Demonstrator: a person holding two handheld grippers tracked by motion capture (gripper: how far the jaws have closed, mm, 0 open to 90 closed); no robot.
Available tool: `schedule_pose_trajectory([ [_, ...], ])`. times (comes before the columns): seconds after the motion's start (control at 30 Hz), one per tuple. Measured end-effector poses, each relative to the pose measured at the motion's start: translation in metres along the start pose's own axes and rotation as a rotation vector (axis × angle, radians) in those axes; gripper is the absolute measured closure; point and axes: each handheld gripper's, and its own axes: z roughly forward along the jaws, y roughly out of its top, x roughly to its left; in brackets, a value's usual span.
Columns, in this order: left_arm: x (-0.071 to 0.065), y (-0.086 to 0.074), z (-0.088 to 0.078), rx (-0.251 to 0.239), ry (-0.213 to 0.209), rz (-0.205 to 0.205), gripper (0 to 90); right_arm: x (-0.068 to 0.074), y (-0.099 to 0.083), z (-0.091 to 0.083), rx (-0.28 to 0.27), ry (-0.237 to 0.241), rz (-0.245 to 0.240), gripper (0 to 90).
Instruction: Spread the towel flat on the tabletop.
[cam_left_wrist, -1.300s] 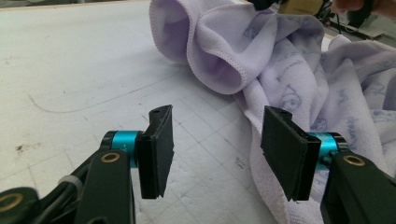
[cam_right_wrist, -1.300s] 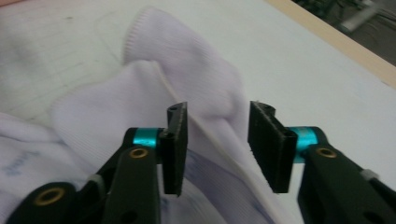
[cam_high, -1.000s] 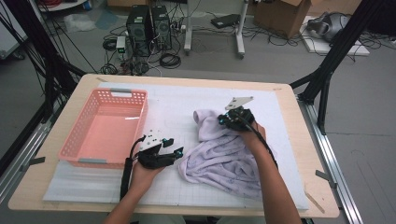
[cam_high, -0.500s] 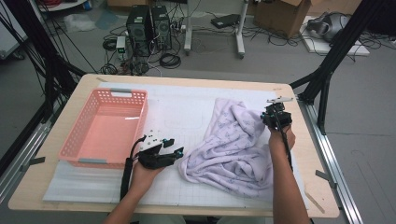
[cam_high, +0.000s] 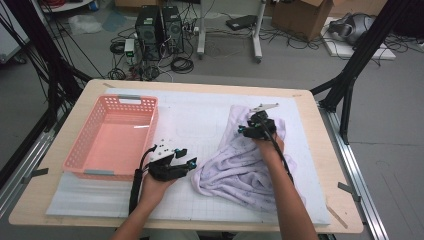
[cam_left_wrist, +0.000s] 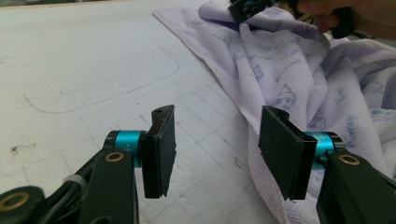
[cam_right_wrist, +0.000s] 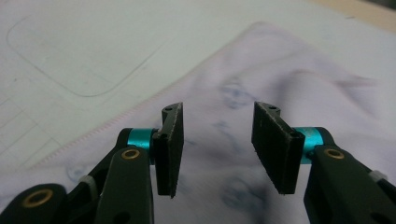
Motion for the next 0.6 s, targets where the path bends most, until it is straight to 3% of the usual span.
schedule_pose_trajectory([
  [0.17, 0.000, 0.000, -0.001, 0.008, 0.000, 0.003, 46.6, 0.009, 0.005, 0.033, 0.105, 0.012, -0.010, 53.2],
  [0.2, 0.000, 0.000, -0.002, 0.008, 0.002, 0.002, 46.7, 0.011, 0.005, 0.037, 0.105, 0.009, -0.010, 55.0],
  [0.27, 0.001, 0.000, -0.002, 0.007, 0.003, 0.001, 46.8, 0.012, 0.008, 0.040, 0.094, 0.012, -0.008, 67.1],
  [0.3, 0.001, 0.000, -0.002, 0.007, 0.004, -0.002, 46.9, 0.014, 0.011, 0.041, 0.098, 0.033, -0.009, 81.7],
  [0.33, 0.001, 0.000, -0.003, 0.007, 0.005, -0.003, 47.0, 0.017, 0.013, 0.044, 0.097, 0.052, -0.021, 87.0],
  [0.4, 0.002, 0.000, -0.003, 0.006, 0.006, -0.001, 47.4, 0.024, 0.020, 0.049, 0.106, 0.050, -0.060, 88.4],
  [0.47, 0.002, 0.000, -0.004, 0.006, 0.010, 0.000, 47.7, 0.030, 0.027, 0.057, 0.095, 0.134, -0.045, 88.8],
  [0.5, 0.003, 0.000, -0.005, 0.006, 0.010, -0.002, 47.8, 0.036, 0.031, 0.061, 0.091, 0.158, -0.060, 88.8],
  [0.6, 0.005, -0.001, -0.006, 0.004, 0.015, -0.007, 47.8, 0.057, 0.042, 0.069, 0.015, 0.280, -0.093, 89.0],
])
